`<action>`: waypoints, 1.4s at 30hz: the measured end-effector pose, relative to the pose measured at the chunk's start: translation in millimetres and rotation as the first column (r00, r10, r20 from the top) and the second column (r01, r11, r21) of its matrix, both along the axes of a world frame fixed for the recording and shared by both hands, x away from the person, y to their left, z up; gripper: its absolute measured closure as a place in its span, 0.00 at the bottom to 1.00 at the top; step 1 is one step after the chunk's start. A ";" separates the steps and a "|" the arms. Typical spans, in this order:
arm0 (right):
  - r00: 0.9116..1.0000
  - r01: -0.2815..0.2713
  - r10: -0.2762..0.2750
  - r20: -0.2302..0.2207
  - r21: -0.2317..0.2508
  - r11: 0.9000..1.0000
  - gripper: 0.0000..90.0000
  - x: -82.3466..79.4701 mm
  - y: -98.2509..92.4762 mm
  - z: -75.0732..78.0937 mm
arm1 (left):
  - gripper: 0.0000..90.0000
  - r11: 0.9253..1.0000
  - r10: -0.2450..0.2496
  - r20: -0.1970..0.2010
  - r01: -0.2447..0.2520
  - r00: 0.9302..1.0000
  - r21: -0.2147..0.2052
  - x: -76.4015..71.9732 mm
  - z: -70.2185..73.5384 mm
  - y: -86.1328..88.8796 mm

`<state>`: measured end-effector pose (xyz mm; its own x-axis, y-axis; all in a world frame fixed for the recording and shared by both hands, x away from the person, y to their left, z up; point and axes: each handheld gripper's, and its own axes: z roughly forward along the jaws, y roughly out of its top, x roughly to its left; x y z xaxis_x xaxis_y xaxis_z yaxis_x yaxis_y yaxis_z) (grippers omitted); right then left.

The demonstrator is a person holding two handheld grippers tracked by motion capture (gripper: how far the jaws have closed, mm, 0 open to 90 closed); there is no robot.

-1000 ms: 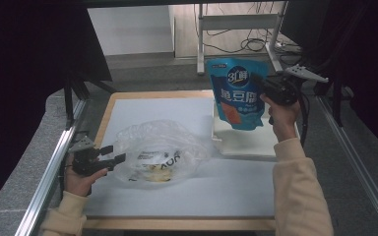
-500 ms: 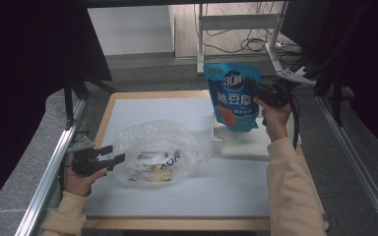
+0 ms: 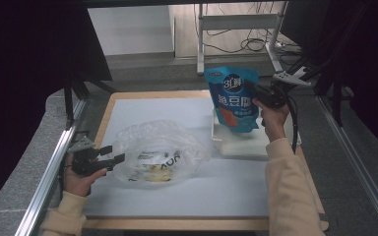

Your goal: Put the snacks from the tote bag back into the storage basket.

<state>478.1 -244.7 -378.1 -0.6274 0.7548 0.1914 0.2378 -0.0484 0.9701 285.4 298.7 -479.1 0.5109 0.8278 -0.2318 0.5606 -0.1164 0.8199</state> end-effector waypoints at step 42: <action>0.999 0.037 -0.039 -0.025 -0.100 0.994 0.87 -4.0 -52.6 -8.4 | 0.34 1.000 0.001 0.018 -0.001 1.000 0.010 -4.4 6.1 -4.0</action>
<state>474.2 -297.2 -386.6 -0.5937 0.7940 0.1307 0.2634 0.0383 0.9639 281.0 294.6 -473.0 0.5138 0.8307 -0.2144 0.5459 -0.1238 0.8287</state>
